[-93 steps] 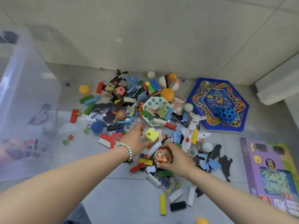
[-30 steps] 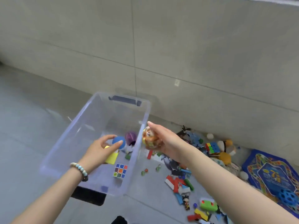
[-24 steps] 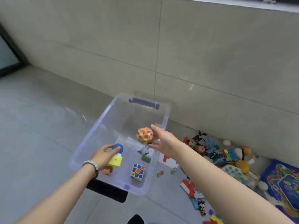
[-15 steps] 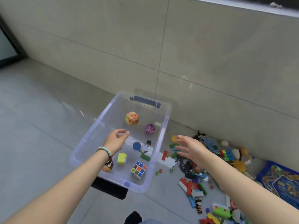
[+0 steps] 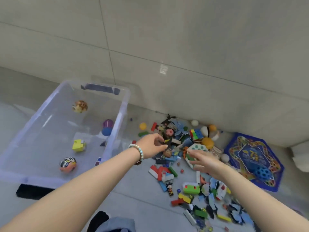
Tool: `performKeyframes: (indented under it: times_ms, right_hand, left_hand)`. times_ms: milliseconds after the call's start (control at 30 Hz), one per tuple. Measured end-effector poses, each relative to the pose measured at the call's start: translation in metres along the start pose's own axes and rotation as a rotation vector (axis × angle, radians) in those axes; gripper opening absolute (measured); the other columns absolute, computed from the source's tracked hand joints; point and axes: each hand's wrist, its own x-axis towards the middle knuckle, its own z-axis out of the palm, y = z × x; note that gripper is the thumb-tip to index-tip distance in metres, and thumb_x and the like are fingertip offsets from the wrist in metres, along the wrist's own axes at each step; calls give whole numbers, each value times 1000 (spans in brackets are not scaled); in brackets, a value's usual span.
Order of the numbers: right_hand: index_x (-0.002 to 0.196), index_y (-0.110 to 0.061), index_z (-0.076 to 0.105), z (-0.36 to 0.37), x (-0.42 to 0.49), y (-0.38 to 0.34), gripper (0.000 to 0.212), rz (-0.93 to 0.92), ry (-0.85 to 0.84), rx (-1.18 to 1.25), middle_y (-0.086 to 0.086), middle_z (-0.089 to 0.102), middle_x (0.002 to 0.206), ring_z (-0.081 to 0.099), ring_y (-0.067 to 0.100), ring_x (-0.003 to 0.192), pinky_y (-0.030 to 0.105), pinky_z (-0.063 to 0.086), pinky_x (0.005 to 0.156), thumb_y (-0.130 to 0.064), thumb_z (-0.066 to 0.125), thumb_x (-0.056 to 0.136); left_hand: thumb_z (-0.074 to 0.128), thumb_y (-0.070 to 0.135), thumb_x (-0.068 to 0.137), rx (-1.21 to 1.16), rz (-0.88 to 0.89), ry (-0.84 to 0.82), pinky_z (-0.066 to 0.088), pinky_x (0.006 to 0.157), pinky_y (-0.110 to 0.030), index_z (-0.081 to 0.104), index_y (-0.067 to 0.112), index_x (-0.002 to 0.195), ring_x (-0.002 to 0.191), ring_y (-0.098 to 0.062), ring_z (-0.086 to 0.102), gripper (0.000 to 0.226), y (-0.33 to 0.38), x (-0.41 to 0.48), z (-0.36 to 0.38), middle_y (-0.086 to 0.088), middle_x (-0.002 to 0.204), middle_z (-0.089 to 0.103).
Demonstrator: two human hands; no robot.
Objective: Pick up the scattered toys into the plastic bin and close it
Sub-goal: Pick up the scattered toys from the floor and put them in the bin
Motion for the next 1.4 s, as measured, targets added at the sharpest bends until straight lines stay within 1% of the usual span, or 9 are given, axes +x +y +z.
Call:
performKeyframes:
  times_ms: [133,233,433,633,733,867,1033,1233,1400]
  right_hand:
    - [122,-24,49,-8,20,49,38,29,-34,-42,-4,50,127,52,17,113,37,47,98,-42,56,89]
    - [124,-21,52,-1,42,82,40,4,-47,-56,-2,53,128,54,15,112,33,49,93,-39,60,88]
    - [125,-21,51,30,76,117,48,-52,-59,-26,-2,50,129,51,14,115,28,53,81,-32,69,83]
    - [122,-19,52,65,95,124,45,-128,-56,55,-6,54,112,61,22,103,35,55,86,-26,70,82]
    - [115,-17,56,74,104,126,32,-115,-21,136,2,58,110,62,26,101,41,56,83,-22,66,85]
    - [109,-25,61,78,112,132,28,-117,14,217,-2,61,103,60,22,107,42,54,90,-19,69,83]
    - [111,-18,61,78,111,136,27,-73,9,390,11,60,118,65,18,88,26,58,72,-8,65,85]
    - [114,-11,58,84,113,136,29,-85,36,450,12,62,116,67,14,79,21,58,66,-5,64,85]
    - [123,-5,55,88,115,139,38,-132,94,423,17,63,115,66,15,73,18,55,61,-6,64,86]
  left_hand:
    - [59,43,86,143,-179,-117,42,100,-30,44,14,133,119,-21,52,58,-37,31,51,-5,132,53]
    - [62,45,83,144,-317,-180,47,95,-33,40,15,136,117,-24,53,65,-63,45,84,-8,134,50]
    - [67,54,75,-250,-715,-160,58,74,-37,22,3,139,94,-26,63,92,-93,54,136,-11,124,44]
    - [76,28,73,-372,-519,15,52,55,-25,39,4,119,73,-15,61,64,-111,61,175,-5,84,59]
    - [76,24,73,-374,-474,57,55,74,-33,40,9,118,89,-22,63,59,-115,61,180,-9,99,61]
    - [74,15,77,-478,-418,68,53,61,-15,46,10,116,90,-15,56,49,-117,58,179,-7,107,52]
    - [78,10,72,-621,-399,82,55,85,-43,55,12,112,102,-23,59,47,-126,57,177,-8,102,57]
    - [79,13,71,-576,-348,155,48,89,-27,57,14,112,98,-13,56,47,-129,58,182,0,99,59]
    - [79,15,71,-584,-336,231,45,95,-28,58,17,105,101,-13,57,39,-123,55,188,1,106,60]
